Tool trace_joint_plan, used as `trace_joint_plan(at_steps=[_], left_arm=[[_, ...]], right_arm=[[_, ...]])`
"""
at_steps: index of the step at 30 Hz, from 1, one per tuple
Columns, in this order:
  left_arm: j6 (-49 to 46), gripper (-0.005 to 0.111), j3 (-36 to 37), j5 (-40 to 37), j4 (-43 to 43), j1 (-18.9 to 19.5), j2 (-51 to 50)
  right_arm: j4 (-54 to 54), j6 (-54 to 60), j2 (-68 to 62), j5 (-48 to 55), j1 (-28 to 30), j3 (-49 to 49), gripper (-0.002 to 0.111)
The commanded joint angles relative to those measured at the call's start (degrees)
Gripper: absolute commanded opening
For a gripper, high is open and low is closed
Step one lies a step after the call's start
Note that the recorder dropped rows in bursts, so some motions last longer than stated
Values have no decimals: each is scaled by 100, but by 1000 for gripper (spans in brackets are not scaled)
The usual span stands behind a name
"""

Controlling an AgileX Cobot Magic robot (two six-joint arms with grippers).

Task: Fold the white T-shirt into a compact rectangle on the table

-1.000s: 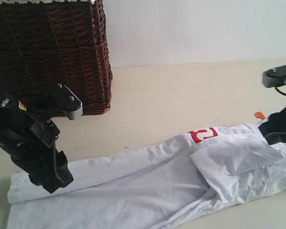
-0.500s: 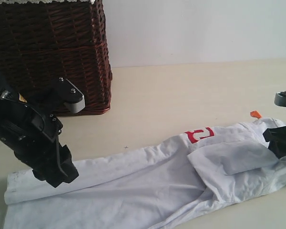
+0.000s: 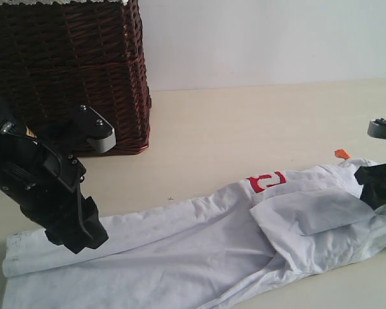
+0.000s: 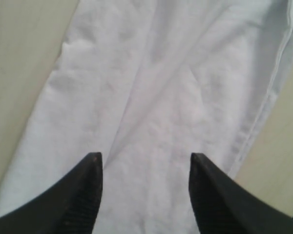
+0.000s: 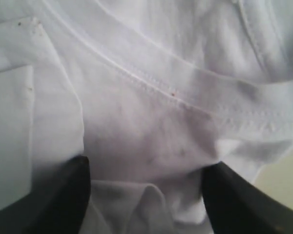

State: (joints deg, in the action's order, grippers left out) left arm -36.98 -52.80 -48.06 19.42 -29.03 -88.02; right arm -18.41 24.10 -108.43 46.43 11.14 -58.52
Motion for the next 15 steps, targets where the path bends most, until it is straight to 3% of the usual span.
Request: trace_joint_plan(at_steps=[1, 6, 15], left_arm=[[-26, 53, -33, -21, 53, -22, 49], [-24, 53, -33, -30, 77, -22, 49], [-28, 53, -33, -78, 159, -22, 49]], right_arm=[[333, -157, 435, -194, -11, -249, 66], [1480, -1471, 361, -508, 1, -247, 72], [592, -722, -625, -172, 1, -367, 72]])
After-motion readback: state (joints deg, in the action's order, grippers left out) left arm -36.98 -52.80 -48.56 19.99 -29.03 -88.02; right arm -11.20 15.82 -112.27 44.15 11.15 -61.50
